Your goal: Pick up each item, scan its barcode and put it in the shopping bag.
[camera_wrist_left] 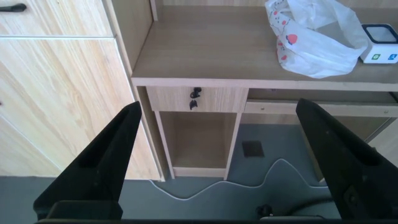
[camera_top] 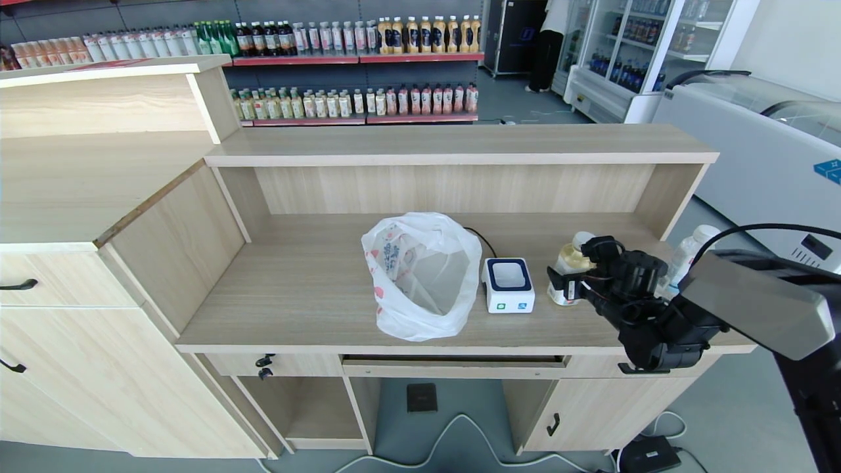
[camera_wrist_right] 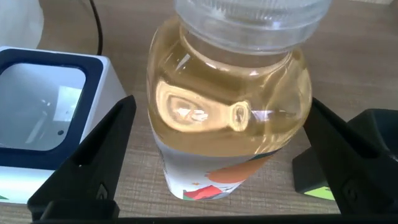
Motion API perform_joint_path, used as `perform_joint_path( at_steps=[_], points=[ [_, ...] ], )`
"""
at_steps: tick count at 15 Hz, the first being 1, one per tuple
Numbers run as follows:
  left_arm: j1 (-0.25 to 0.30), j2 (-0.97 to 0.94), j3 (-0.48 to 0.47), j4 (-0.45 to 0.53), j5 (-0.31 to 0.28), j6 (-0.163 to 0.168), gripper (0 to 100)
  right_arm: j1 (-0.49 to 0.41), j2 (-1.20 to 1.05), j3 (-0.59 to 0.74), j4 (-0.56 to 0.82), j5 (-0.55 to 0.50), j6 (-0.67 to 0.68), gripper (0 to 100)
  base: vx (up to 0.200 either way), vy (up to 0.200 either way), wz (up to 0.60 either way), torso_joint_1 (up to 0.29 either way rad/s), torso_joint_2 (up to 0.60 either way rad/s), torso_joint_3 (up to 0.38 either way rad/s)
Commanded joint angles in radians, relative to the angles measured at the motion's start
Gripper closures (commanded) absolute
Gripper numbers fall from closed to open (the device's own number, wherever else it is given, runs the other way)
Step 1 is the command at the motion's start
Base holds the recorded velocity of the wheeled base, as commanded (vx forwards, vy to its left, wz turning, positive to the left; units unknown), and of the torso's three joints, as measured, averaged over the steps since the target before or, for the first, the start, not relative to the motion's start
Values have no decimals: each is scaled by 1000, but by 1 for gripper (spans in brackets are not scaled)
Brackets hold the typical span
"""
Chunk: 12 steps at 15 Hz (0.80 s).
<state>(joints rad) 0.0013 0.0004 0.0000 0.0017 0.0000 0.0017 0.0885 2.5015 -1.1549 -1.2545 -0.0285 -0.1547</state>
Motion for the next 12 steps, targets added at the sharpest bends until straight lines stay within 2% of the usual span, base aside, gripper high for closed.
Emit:
perform_joint_path(
  at_steps=[1,12],
  points=[
    [0,0,0,0,0,0,0,0,14,-11,15,1,-8,0,0,0,0,0,0,0],
    [0,0,0,0,0,0,0,22,76,-155,90,7,-8,0,0,0,0,0,0,0]
  ],
)
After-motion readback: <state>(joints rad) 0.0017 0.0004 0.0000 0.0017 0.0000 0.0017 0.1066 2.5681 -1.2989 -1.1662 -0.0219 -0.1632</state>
